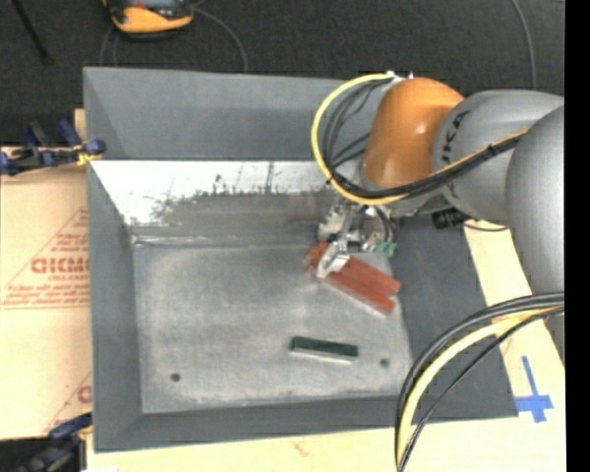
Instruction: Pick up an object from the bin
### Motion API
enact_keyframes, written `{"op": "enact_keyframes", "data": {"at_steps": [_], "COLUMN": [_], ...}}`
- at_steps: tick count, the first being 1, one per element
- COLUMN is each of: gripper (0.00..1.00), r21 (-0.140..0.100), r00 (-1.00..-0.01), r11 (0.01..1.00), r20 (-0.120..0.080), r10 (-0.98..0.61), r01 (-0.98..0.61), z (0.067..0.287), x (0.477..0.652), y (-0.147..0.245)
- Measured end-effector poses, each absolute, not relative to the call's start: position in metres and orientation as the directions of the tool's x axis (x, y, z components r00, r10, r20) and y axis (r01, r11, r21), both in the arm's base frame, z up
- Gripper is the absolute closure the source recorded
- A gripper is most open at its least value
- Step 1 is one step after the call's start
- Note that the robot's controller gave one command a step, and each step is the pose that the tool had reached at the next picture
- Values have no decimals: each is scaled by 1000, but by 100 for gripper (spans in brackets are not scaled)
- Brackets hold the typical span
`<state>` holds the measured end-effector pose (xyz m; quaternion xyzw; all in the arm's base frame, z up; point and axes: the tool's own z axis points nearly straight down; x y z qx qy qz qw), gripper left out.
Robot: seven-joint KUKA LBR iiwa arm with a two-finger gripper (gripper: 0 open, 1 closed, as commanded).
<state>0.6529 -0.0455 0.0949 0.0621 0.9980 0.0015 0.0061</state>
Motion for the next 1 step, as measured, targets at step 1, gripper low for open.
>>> {"op": "enact_keyframes", "data": {"at_steps": [1], "gripper": [100], "r21": [3], "r00": [-992], "r11": [992], "r20": [-12], "r10": [124], "r01": [124], "z": [95], "x": [653], "y": [-46]}}
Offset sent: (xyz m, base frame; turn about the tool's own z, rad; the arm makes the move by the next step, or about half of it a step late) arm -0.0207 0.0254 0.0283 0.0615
